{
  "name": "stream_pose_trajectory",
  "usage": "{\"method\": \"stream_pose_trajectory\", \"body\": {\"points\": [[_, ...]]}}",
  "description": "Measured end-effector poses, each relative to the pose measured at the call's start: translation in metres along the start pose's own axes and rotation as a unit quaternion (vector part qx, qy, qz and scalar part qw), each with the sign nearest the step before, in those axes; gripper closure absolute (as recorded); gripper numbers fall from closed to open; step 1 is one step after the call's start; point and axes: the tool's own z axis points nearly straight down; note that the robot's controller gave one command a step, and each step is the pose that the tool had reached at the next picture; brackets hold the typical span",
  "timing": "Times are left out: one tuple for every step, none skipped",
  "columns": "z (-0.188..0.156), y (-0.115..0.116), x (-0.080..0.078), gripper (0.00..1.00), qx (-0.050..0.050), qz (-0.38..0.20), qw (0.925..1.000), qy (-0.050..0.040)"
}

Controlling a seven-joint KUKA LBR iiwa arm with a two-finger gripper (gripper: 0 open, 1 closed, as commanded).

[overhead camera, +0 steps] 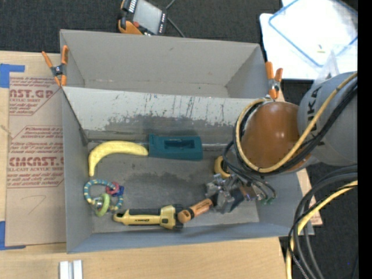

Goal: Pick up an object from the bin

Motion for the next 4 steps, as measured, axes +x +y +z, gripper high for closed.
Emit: {"method": "stream_pose_trajectory", "body": {"points": [[0.032,-0.002,0.001,1.0,-0.001,0.005,1.0,0.0022],[-0.007,-0.013,0.005,1.0,-0.001,-0.003,1.0,0.0007],[0.011,0.001,-0.01,1.0,-0.002,0.007,1.0,0.0024],[-0.076,0.005,-0.013,1.0,-0.002,0.014,0.9999,0.0038]]}}
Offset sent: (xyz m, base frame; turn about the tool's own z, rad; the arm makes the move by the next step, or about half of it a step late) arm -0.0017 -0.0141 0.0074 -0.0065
